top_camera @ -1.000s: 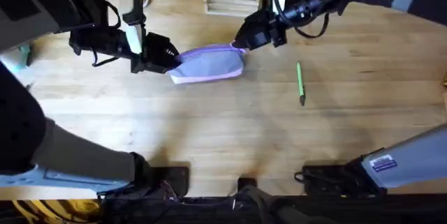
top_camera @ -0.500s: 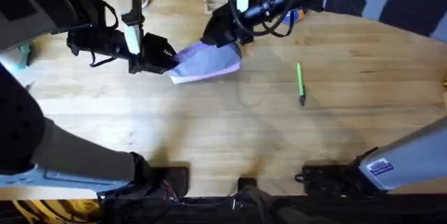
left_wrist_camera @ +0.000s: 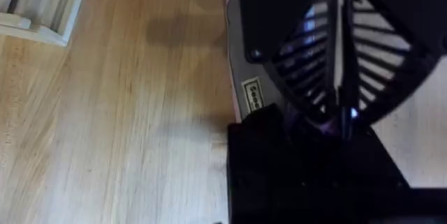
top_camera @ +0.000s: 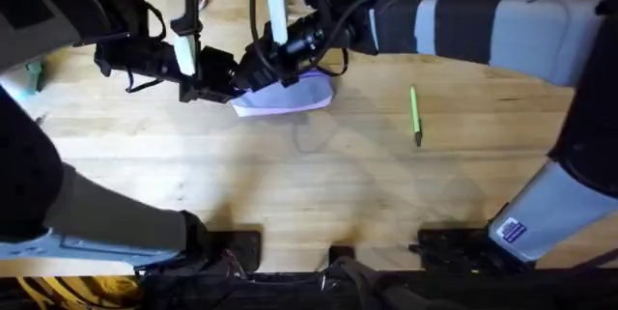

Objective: Unzip the bag, pick up the pens from the table one at a time and place them inside, then zip the bag closed.

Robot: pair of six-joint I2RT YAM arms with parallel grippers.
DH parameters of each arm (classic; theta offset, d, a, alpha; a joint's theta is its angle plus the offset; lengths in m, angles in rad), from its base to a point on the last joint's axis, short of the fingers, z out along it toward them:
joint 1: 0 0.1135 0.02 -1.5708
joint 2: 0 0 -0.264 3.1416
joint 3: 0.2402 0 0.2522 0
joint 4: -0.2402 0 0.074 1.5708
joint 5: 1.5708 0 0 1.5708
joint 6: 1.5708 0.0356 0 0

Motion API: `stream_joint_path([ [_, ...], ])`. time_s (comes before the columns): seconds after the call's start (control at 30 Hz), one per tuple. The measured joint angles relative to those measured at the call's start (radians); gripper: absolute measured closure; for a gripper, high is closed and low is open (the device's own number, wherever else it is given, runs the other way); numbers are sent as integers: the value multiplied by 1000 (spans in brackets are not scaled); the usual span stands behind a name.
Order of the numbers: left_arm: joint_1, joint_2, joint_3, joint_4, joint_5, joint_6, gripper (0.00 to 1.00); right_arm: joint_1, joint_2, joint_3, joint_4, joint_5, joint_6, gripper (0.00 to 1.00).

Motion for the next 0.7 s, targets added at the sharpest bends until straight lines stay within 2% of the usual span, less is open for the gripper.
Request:
stream_joint_path([
  [0.17,11,-1,0,-7,-7,4,960,19,11,0,62,-12,39,970],
  [0.5,12,-1,0,-8,-6,4,960,1,12,0,70,-42,96,952],
  [0.6,11,-1,0,0,-2,4,960,-26,12,0,84,-79,145,767],
  [0.63,11,-1,0,1,-1,4,959,-39,12,1,94,-101,165,599],
  [0.7,7,-1,0,2,-2,4,960,-59,12,14,99,-129,203,330],
])
